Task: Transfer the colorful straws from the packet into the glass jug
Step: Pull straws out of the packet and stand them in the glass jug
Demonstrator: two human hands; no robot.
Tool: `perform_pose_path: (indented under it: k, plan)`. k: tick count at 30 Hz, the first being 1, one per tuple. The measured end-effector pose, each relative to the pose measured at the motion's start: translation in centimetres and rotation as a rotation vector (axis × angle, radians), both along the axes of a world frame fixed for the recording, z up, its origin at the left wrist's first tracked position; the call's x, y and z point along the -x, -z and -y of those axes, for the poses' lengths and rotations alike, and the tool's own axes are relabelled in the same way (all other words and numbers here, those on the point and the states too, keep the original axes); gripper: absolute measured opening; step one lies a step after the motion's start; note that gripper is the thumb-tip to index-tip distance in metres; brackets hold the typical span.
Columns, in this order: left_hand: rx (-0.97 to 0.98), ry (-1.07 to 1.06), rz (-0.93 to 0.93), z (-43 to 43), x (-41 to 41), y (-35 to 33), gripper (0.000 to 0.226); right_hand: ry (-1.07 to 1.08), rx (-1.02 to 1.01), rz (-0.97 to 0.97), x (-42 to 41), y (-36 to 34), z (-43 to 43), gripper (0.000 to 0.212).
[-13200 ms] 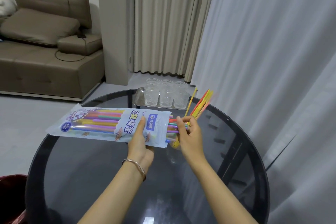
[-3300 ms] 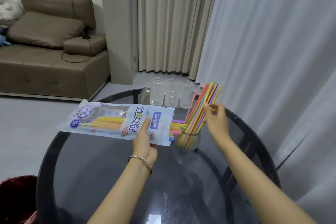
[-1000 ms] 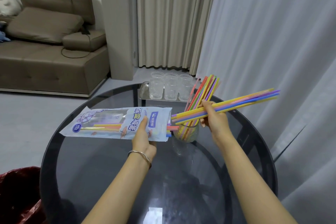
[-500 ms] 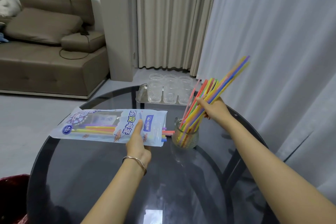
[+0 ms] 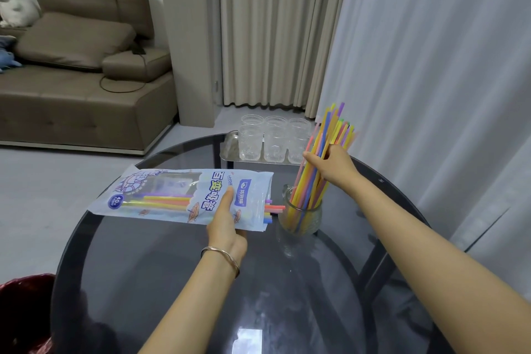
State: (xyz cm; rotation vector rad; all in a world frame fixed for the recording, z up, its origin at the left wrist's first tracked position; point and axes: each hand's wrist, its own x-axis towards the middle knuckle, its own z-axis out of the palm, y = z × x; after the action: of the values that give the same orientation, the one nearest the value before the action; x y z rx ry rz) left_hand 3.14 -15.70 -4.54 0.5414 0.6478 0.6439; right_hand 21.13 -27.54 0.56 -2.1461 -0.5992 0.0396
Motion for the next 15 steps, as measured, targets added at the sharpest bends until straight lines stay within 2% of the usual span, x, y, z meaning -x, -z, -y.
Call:
perform_pose_path:
  k: [4,8,11,15]
  plan:
    - [0.007,0.002,0.005,-0.1,0.0,-0.1,0.031,0.001,0.029,0.062,0.0,0.0,-0.2,0.029]
    - [0.029,0.0,-0.009,0.0,0.0,-0.1,0.037,0.184,0.025,0.296,0.5,-0.6,-0.2,0.06]
    - [0.031,-0.006,-0.017,0.0,0.0,-0.1,0.031,0.281,-0.043,0.33,1.0,-0.6,0.1,0.064]
    - [0.028,-0.006,-0.005,0.1,0.1,-0.2,0.042,0.312,-0.136,0.326,1.5,-0.2,1.3,0.06]
